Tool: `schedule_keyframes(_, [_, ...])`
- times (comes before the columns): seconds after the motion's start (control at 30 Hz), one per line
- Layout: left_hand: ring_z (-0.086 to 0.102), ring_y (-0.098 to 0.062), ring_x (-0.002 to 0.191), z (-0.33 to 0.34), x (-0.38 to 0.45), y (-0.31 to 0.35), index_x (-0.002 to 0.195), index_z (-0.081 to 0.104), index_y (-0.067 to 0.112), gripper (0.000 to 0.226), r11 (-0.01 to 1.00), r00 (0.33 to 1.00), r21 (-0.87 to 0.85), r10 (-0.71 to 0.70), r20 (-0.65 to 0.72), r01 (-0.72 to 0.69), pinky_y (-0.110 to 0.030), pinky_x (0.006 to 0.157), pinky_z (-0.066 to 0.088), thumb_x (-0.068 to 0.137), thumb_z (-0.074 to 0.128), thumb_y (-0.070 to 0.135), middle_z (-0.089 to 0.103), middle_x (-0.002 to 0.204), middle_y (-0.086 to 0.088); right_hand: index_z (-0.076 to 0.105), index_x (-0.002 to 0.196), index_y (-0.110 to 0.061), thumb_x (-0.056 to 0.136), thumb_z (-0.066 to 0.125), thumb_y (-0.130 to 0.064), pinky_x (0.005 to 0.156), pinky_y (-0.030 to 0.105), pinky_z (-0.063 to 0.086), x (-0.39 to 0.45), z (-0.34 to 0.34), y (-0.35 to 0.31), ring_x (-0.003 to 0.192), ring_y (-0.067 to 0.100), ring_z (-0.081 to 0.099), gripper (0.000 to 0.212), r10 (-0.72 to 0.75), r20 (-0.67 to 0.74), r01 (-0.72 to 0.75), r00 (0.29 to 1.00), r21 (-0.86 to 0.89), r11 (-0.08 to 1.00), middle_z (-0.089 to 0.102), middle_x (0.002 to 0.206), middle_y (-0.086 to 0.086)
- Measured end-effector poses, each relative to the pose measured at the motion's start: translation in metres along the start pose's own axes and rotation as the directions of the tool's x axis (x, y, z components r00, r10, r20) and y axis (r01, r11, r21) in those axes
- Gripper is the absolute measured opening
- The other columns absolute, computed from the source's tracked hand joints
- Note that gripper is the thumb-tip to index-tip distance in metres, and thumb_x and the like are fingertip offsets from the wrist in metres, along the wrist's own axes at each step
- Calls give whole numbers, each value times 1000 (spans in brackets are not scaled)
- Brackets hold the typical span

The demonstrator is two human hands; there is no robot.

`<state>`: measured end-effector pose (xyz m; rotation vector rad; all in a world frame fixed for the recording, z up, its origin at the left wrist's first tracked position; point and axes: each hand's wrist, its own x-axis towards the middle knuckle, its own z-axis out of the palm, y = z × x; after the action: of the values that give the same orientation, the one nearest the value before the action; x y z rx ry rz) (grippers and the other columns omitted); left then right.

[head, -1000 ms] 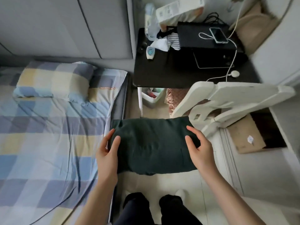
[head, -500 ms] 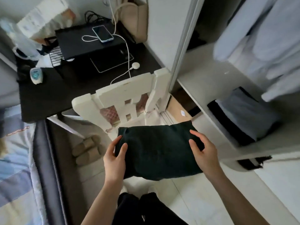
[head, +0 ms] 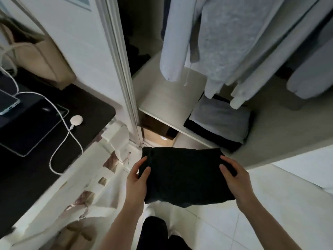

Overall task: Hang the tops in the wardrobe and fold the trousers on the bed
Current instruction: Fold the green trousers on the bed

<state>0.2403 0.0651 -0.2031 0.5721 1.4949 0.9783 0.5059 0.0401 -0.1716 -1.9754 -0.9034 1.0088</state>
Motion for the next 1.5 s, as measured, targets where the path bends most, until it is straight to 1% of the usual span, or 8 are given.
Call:
schedule_keyframes(0.3, [57,-28,122,131,142,80,105,71,32,39,985,916,27,150,372,-172,-40,100,50,94,55,-2,62,127,-6,63,119,-23,91,63,-24,86,23,42,129,-32,-52,108,18,55,28,-18,-371,19,928,0,1000,60,118,4])
schedule_keyframes(0.57, [60,-22,105,269,230,100,110,59,13,18,970,871,148,100,481,-193,-29,94,43,95,52,21,61,103,-2,59,123,-3,94,52,-22,97,31,36,251,-51,-8,115,34,53,36,-384,-655,150,651,-385,911,59,123,22])
schedule_keyframes(0.7, [29,-36,142,273,274,40,151,29,17,55,278,793,745,137,594,-606,-41,113,29,99,45,22,21,160,-6,35,147,-15,89,55,-19,114,39,18,262,-23,42,140,39,21,62,-161,-377,-134,912,-644,753,26,152,21])
schedule_keyframes(0.83, [28,-35,143,256,272,6,150,33,17,63,-326,394,486,310,865,-811,-49,117,22,89,49,16,35,154,-13,32,148,-16,68,70,-9,114,54,17,238,2,54,143,40,17,89,-365,-210,-21,907,-888,459,21,156,16])
schedule_keyframes(0.93, [34,-31,142,246,270,-1,148,40,15,64,-483,161,242,202,966,-842,-47,116,26,86,50,27,38,154,-9,23,152,-25,68,74,-7,115,55,15,237,9,62,145,39,14,100,-342,-123,4,932,-938,348,18,159,12])
schedule_keyframes(1.13, [53,-41,122,252,290,12,153,27,14,69,-556,356,357,116,927,-751,-54,105,41,86,38,1,54,136,-22,3,152,-37,88,58,-18,117,55,1,259,3,43,147,35,1,86,-242,-155,-64,958,-936,346,6,161,2])
schedule_keyframes(1.37, [37,-36,140,258,302,31,155,17,23,69,-667,232,216,67,970,-713,-57,111,32,92,36,3,30,158,-11,43,143,-20,84,52,-2,101,55,39,251,-6,65,132,40,42,62,-408,-248,-56,879,-902,428,46,145,13])
schedule_keyframes(1.5, [4,-26,151,241,288,18,155,-7,27,83,-645,440,343,11,898,-683,-54,120,12,95,48,15,2,164,-7,7,154,-22,83,55,0,114,48,21,238,-3,83,147,33,10,88,-216,-130,-37,968,-921,388,6,161,10])
